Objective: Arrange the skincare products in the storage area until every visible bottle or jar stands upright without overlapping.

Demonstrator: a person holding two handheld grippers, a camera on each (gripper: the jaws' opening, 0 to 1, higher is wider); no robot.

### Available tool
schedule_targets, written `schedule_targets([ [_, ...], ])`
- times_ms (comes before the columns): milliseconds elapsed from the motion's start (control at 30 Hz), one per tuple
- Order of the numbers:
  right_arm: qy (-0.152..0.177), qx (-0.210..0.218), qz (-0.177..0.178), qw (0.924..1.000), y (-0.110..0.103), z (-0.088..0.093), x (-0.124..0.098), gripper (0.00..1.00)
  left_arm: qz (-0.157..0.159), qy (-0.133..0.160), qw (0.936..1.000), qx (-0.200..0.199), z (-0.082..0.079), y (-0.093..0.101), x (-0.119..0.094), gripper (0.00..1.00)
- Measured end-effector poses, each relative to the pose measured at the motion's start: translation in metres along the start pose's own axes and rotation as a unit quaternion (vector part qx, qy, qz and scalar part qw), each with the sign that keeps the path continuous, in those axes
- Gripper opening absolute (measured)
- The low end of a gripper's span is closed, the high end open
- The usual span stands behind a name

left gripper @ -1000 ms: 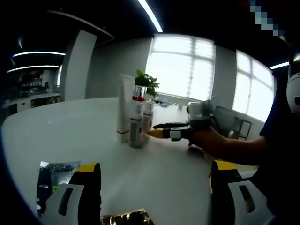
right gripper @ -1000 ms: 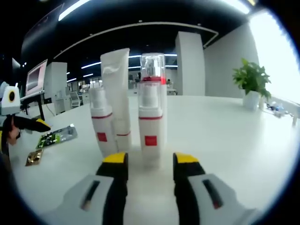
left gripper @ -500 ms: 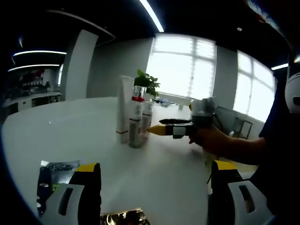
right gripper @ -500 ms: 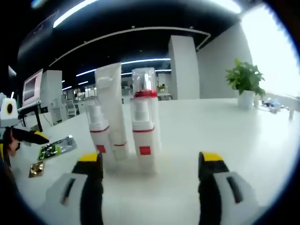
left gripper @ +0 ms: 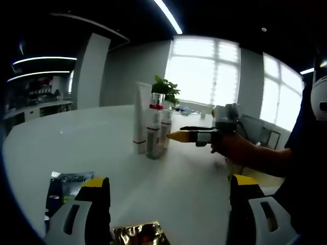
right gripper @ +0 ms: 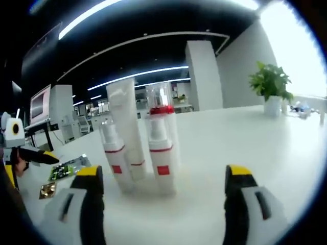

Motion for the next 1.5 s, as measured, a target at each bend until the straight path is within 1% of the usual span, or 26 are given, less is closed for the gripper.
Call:
schedule_targets([
  [133,-0.001,0.003,-0.002,1.0000,0.004,-0.002,-0.001,1.00,-0.008,0.004,1.0000,-0.003,0.000,-0.004,-0.005,1.00],
  [233,-0.002,0.001,-0.005,1.0000,0.005,-0.007,-0.003,1.00,-0.013,0.014,0.9998,-0.007,-0.001,-0.007,-0.009,1.00],
  [433,0.009,-0.008,-0.006,0.9999,0.005,-0.023,-0.010,0.99,-0.020,0.021,0.9995,-0.009,0.000,-0.011,-0.013,1.00],
  [600,0.009,-0.014,-0.011,0.9998,0.008,-0.033,-0.013,0.99,-0.021,0.028,0.9993,-0.015,0.002,-0.011,-0.014,1.00],
  [767,0.017,-0.024,-0.008,0.9995,0.013,-0.046,-0.017,0.99,-0.024,0.031,0.9991,-0.017,0.004,-0.012,-0.015,1.00],
  [1000,0.039,-0.052,-0.010,0.9978,0.011,-0.076,-0.023,0.99,-0.029,0.038,0.9987,-0.020,0.006,-0.016,-0.020,1.00],
  [1100,0.047,-0.054,-0.022,0.9972,0.005,-0.093,-0.024,0.99,-0.029,0.043,0.9983,-0.027,0.007,-0.016,-0.022,1.00],
  [1300,0.069,-0.082,-0.036,0.9936,-0.009,-0.124,-0.024,0.97,-0.033,0.046,0.9980,-0.030,0.008,-0.018,-0.027,1.00],
  [1367,0.070,-0.089,-0.042,0.9927,-0.013,-0.131,-0.022,0.97,-0.033,0.049,0.9978,-0.031,0.007,-0.019,-0.029,1.00],
  [1433,0.071,-0.104,-0.057,0.9904,-0.022,-0.140,-0.022,0.95,-0.034,0.056,0.9972,-0.036,0.006,-0.020,-0.032,1.00],
  [1500,0.061,-0.127,-0.075,0.9872,-0.029,-0.147,-0.021,0.91,-0.035,0.060,0.9969,-0.036,0.006,-0.020,-0.035,1.00],
])
Point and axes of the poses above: the point that each gripper's makers call its tool centre point, and the gripper's own axes: x roughly forward along the fingers, y roughly to its right, z roughly out of its underside, the point moved 5 cm from there along -x, roughly backward along the fingers, and after that the axes turned 8 degrees about -x, right-handed, at the moved point
